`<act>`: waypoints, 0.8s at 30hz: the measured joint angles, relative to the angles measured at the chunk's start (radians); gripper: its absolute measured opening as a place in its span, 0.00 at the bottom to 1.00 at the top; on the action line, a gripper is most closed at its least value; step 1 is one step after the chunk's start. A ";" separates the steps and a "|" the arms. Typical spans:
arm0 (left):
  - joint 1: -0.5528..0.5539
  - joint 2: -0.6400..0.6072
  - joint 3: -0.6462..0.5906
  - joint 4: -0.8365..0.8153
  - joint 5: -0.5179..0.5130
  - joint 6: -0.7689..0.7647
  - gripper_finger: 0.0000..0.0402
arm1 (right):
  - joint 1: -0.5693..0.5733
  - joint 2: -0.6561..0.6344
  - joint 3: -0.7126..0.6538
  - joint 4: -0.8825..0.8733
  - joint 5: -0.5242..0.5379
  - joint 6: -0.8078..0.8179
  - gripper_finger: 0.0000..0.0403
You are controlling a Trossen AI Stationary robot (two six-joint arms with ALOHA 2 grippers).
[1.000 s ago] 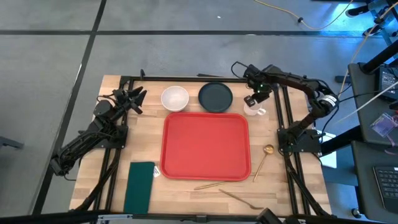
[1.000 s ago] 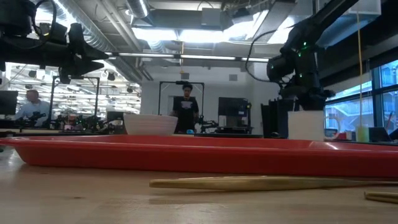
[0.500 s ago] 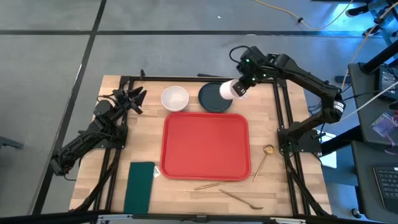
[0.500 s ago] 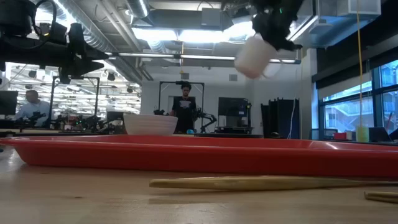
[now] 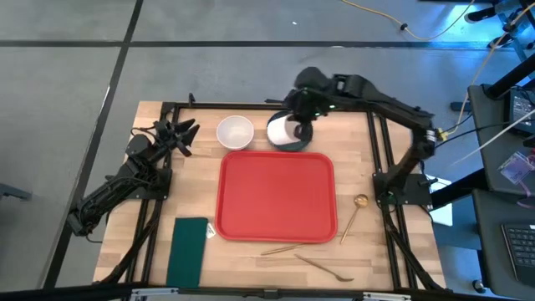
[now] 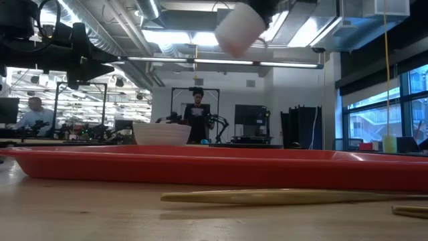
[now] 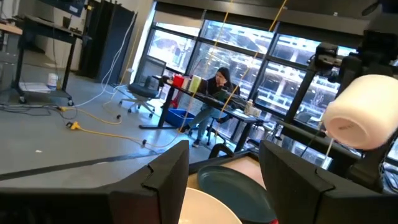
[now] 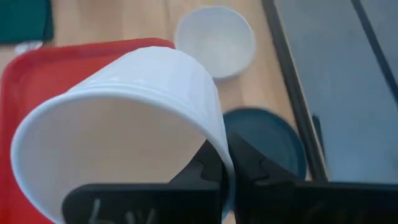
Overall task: Set up tray
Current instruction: Put the white mug on the red serving tray
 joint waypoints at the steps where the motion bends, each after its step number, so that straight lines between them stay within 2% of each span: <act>1: 0.000 0.000 0.000 0.000 0.000 0.001 0.46 | 0.011 0.040 0.046 -0.017 0.000 -0.012 0.01; 7: 0.000 0.000 0.000 0.000 0.000 0.041 0.46 | 0.073 0.289 0.290 -0.130 0.000 -0.141 0.01; 11: 0.000 0.000 0.000 -0.005 0.001 0.043 0.46 | 0.110 0.430 0.386 -0.150 0.000 -0.167 0.01; 14: 0.000 0.000 0.000 -0.005 0.004 0.043 0.46 | 0.126 0.485 0.365 -0.129 -0.001 -0.075 0.01; 18: 0.000 0.000 0.000 -0.006 0.018 0.043 0.46 | 0.132 0.547 0.364 -0.209 -0.001 0.063 0.01; 21: 0.000 0.000 0.000 -0.010 0.018 0.042 0.46 | 0.132 0.578 0.364 -0.144 -0.010 0.189 0.01; 24: 0.000 0.000 0.000 -0.013 0.018 0.043 0.46 | 0.132 0.597 0.365 -0.059 -0.018 0.217 0.01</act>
